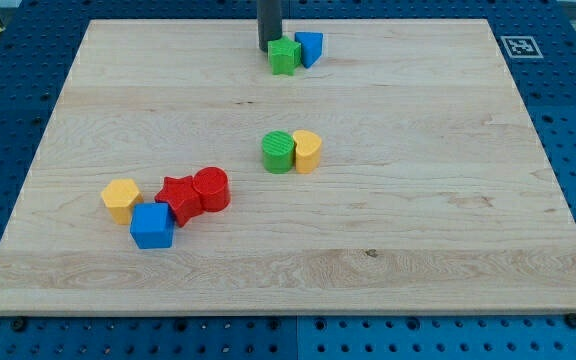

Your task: Slide the green star to the center of the board

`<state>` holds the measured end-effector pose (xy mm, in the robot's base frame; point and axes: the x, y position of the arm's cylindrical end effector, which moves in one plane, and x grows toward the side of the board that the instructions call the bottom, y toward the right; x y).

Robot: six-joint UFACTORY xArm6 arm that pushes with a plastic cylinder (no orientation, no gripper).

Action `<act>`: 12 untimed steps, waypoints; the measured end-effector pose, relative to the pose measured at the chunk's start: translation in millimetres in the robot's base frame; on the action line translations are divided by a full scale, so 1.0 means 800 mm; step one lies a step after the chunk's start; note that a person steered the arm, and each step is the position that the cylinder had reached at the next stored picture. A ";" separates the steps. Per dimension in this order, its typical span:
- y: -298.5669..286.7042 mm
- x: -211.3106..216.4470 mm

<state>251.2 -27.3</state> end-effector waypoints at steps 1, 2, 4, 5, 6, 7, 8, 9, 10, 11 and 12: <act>0.032 -0.009; 0.034 0.007; 0.045 0.069; 0.045 0.074; 0.069 0.082; 0.078 0.095; 0.078 0.095; 0.078 0.120; 0.078 0.123; 0.079 0.132; 0.079 0.140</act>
<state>362.9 35.9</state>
